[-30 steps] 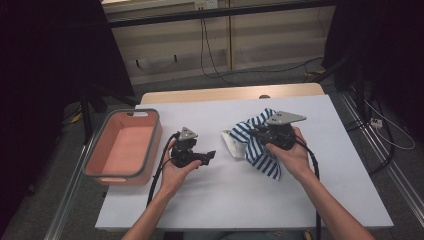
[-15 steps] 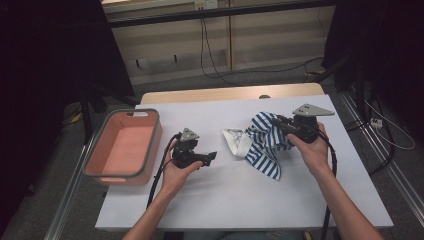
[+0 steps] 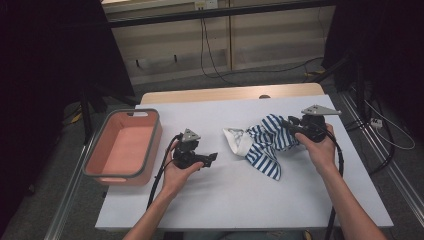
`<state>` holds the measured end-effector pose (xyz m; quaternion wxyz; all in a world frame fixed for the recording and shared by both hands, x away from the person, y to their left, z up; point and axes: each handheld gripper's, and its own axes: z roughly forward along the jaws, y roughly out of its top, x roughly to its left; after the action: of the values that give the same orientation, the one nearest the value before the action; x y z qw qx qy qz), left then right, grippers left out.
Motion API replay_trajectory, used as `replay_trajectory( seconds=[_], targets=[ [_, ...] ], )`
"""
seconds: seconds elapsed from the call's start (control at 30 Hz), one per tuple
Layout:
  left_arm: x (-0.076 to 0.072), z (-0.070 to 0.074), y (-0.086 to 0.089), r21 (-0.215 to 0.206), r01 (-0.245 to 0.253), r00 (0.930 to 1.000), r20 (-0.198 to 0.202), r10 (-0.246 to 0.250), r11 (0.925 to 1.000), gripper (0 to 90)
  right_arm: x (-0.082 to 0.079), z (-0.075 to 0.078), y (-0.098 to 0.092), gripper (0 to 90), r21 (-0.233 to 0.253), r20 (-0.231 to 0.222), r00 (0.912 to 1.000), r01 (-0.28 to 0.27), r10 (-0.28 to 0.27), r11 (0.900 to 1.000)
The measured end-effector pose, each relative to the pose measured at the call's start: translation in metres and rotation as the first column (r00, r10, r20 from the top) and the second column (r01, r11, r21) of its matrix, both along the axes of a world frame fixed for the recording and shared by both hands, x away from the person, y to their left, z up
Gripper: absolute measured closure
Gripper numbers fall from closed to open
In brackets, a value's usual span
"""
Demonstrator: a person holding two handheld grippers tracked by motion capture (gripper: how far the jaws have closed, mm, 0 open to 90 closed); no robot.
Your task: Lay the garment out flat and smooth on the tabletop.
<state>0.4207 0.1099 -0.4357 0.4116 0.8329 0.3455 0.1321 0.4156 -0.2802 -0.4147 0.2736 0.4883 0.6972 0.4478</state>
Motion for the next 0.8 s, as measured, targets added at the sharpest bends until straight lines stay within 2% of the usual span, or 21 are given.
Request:
replay_trajectory(
  seconds=[0.23,0.47,0.63,0.8],
  targets=[
    [-0.001,0.001,0.001,-0.009,-0.005,1.0,0.005,0.005,0.9999,13.8,0.0,-0.003,-0.004,80.1,-0.027,-0.006,0.9999,-0.011,0.011,1.0],
    [0.0,0.001,0.002,-0.008,-0.003,1.0,0.0,0.003,1.0,13.8,0.0,-0.003,-0.02,81.5,-0.029,0.006,0.9983,0.058,-0.058,0.998],
    [0.0,0.0,0.001,0.002,-0.001,1.0,0.004,0.0,1.0,13.8,0.001,-0.009,-0.024,72.6,-0.045,-0.011,0.9983,0.057,-0.058,0.997],
    [0.0,0.0,0.001,0.005,-0.001,1.0,0.003,0.001,1.0,13.8,0.0,-0.005,-0.012,60.0,-0.052,0.007,0.9997,0.022,-0.022,0.998]
  ],
)
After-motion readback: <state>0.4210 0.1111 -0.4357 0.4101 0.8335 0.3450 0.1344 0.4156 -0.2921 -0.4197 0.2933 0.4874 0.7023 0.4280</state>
